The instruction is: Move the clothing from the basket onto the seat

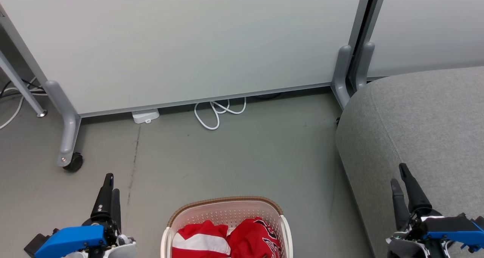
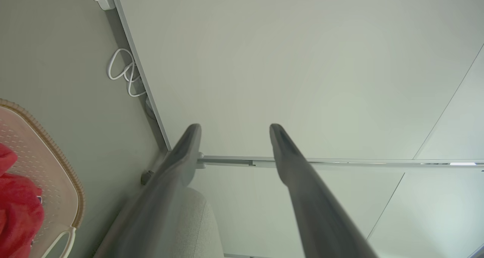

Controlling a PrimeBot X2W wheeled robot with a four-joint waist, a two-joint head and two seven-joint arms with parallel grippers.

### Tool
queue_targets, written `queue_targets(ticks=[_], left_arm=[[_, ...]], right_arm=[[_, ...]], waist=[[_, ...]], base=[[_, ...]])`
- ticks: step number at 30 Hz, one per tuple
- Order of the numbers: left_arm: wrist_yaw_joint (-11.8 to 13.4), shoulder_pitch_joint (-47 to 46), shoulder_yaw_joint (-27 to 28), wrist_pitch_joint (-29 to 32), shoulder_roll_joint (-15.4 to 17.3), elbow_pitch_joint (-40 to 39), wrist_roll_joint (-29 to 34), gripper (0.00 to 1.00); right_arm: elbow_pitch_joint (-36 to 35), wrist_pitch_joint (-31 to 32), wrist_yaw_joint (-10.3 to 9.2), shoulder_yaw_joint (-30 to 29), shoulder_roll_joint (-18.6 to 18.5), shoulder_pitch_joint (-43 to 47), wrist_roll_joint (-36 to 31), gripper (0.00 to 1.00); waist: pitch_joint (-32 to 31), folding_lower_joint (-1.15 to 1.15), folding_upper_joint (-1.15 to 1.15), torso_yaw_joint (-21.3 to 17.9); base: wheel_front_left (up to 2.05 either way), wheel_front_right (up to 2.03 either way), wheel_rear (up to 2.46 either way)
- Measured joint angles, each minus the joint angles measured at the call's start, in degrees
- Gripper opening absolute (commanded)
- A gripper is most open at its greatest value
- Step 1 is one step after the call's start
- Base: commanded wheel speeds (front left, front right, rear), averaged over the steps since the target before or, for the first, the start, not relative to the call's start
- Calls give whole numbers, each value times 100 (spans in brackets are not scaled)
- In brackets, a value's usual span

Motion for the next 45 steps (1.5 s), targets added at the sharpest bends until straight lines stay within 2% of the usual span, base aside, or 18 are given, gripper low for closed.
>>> queue_targets(ticks=[5, 20, 30, 45], left_arm=[[0, -21, -44, -144, 0, -25, 241, 100], [-1, -130, -132, -502, 7, -246, 1591, 100], [37, -160, -344, -708, 12, -481, 2770, 100], [233, -221, -800, -991, 21, -701, 4586, 100]], right_arm=[[-62, -145, 0, 42, 0, -1, -280, 100], [-316, -506, 0, 179, -2, -2, -1430, 100], [-501, -710, 0, 344, -4, -4, -2356, 100], [-706, -999, 0, 572, -8, -4, -3904, 100]], waist=[[5, 0, 0, 1], [23, 0, 0, 9], [40, 0, 0, 14], [67, 0, 0, 23]], base=[[0, 0, 0], [0, 0, 0], [0, 0, 0], [0, 0, 0]])
